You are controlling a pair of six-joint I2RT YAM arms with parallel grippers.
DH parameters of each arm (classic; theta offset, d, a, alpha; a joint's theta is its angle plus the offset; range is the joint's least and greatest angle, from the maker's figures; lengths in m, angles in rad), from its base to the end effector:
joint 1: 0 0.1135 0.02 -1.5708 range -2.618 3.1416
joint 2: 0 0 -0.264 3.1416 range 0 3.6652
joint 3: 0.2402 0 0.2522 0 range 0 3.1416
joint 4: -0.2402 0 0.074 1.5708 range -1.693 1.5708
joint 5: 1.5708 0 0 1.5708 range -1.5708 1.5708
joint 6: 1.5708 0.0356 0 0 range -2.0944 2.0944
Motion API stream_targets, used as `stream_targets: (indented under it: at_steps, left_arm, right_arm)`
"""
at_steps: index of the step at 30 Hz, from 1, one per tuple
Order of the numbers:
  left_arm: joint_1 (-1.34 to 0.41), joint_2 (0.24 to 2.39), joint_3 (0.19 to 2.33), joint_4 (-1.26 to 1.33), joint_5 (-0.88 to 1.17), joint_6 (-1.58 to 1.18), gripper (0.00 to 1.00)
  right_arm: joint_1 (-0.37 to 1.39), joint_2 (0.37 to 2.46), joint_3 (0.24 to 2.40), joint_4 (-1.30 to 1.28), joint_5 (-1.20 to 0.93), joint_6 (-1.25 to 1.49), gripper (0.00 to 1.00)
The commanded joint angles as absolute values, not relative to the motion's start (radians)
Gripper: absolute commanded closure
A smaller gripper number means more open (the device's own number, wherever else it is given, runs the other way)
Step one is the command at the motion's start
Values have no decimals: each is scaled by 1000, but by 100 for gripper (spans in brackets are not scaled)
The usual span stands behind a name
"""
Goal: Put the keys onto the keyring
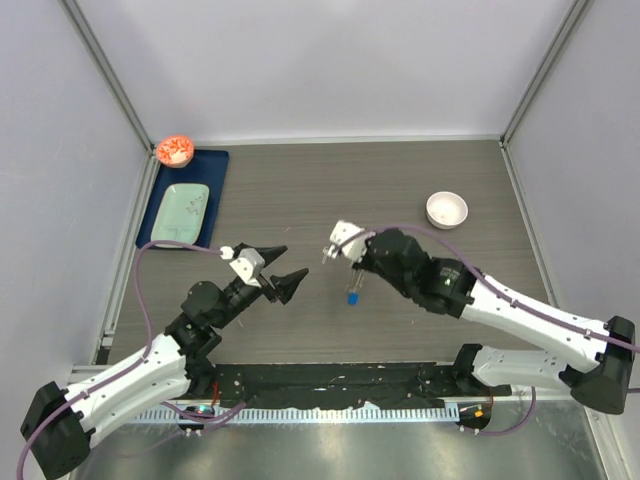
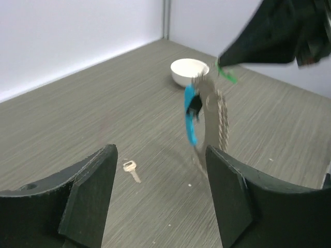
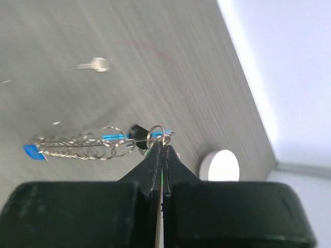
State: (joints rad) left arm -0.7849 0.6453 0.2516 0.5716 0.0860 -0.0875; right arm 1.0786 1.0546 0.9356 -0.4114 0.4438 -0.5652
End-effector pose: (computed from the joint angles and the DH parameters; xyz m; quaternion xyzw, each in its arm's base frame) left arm 0.1153 -0.1195 0.2531 0.2500 0.5911 -0.3488 0.6830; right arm 0.1229 0.1969 0.3199 -0.5455 0.6564 -0.0616 0.5175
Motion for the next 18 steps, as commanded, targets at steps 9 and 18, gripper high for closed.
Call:
stream_targets:
  at_steps: [9, 18]
  left_arm:
    - [-782, 675, 226, 505, -337, -106, 0]
    - [-782, 700, 225, 437, -374, -103, 0]
  right_arm:
    - [680, 1314, 1123, -178, 526, -239, 99]
    - [637, 1296, 881, -284, 373, -3, 99]
